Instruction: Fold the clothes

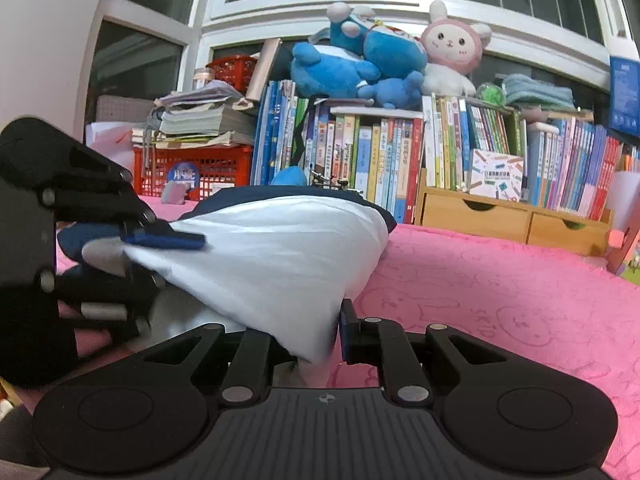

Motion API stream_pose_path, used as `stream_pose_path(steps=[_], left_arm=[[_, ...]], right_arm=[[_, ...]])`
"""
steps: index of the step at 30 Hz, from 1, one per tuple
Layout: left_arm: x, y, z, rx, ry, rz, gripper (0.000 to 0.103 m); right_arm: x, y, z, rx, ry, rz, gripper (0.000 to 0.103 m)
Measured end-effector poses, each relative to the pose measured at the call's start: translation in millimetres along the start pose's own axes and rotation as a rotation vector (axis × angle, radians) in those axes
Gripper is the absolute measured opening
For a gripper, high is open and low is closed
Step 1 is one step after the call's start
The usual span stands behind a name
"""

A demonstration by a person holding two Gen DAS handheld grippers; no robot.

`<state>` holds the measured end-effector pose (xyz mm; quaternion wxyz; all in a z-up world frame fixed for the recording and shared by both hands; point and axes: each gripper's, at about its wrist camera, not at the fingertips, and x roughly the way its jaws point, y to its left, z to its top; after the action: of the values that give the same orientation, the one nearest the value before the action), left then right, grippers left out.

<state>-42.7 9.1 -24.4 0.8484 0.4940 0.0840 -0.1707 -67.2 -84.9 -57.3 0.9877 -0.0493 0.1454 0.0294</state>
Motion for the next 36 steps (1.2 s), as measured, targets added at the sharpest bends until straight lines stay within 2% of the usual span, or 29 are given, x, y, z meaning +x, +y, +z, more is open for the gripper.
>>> stream_pose_path(steps=[6,13,18,20,21,22,28,30,33,36], left_arm=[[-6.9,5.8,-28.7,-0.022,0.096,0.012,0.008],[-12.1,10.9,-48.3,-0.117,0.198,0.021,0.007],[-13.6,11.4,-49.1,-0.167,0.214,0.027,0.007],[-14.0,11.4,-48.7,-0.167,0.212,0.027,0.007],[-14.7,11.6,-48.6,-0.165,0.211,0.024,0.007],[-15.5,11.7,-48.5,-0.162,0.209,0.022,0.007],[-16.0,14.8,-52.7,-0.200,0.228,0.041,0.007],[-16.3,13.5,-52.9,-0.199,0.230,0.050,0.007],[-16.4,16.1,-54.0,-0.211,0.235,0.056,0.007],[-17.1,19.7,-57.0,-0.211,0.238,0.057,0.008]], right_arm=[[-0.4,8.1,-11.1,-0.020,-0.003,-0.038,0.017],[-3.5,12.1,-9.3,-0.052,-0.022,-0.039,0.019],[-0.6,13.3,-17.2,-0.035,-0.002,-0.068,0.034],[-1.6,12.6,-17.1,-0.026,-0.004,-0.063,0.033],[-3.0,13.1,-13.0,-0.045,-0.019,-0.059,0.025],[-4.5,13.7,-9.0,-0.064,-0.034,-0.056,0.024],[-3.4,18.0,-9.6,-0.098,-0.016,-0.057,0.027],[-0.9,16.2,-16.1,-0.055,0.033,-0.039,0.030],[-3.8,15.8,-17.4,-0.006,0.040,-0.024,0.031],[-4.8,22.7,-21.5,-0.063,0.026,-0.031,0.031]])
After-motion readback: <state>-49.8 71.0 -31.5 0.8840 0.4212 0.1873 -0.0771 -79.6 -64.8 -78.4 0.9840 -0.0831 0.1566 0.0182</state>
